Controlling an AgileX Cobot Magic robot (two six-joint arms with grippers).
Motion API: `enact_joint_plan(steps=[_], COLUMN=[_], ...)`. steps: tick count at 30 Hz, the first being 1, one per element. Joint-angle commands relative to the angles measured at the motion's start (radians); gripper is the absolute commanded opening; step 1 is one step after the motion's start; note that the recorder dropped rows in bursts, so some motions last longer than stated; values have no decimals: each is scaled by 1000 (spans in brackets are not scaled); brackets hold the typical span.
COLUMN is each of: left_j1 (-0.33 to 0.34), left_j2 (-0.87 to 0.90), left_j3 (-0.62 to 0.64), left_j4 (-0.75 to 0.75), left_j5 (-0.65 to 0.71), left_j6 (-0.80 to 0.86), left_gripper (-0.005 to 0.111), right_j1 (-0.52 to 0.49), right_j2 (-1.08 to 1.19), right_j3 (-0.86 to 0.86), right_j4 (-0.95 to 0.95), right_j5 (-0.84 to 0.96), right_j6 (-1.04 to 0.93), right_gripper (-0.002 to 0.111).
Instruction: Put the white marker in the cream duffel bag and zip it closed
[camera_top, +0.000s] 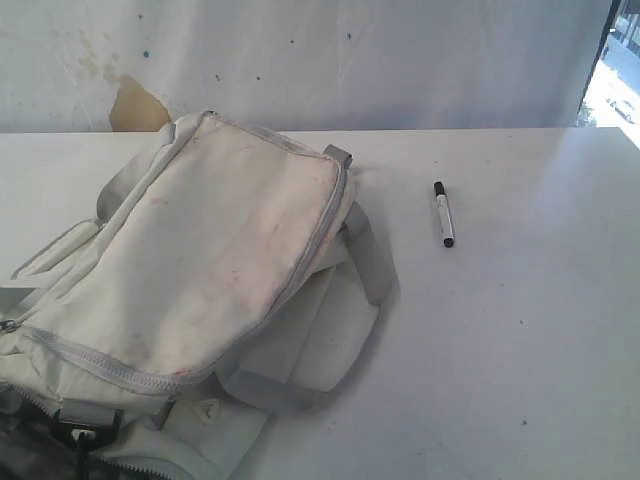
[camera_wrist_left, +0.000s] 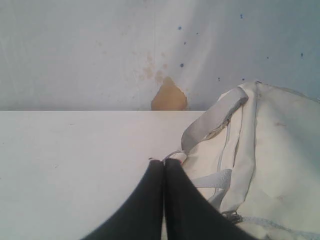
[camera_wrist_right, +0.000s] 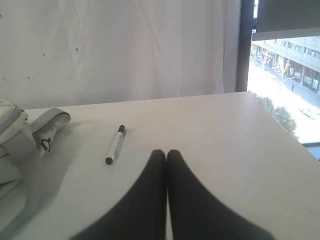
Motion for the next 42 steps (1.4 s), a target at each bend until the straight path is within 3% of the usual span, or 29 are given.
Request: enact_joint_plan(steps=[1, 20, 27, 34, 42], left_j1=[-3, -3, -3, -3, -3], left_j2=[-3, -3, -3, -3, -3], left_j3=[4, -34, -191, -367, -462], left_j4=[-11, -11, -20, -20, -20], left_j5=[-6, -87, 4, 194, 427], left_j6=[0, -23, -32, -27, -29], left_gripper=[0, 0, 0, 0, 0], right_j1=[1, 1, 1, 1, 1], right_j2=[-3, -3, -3, -3, 45], right_j3=[2, -35, -175, -263, -351], right_j4=[-2, -2, -2, -2, -4], right_j5=[-7, -89, -11, 30, 193], right_j6=[-3, 0, 19, 69, 62], right_gripper=[0, 0, 0, 0, 0])
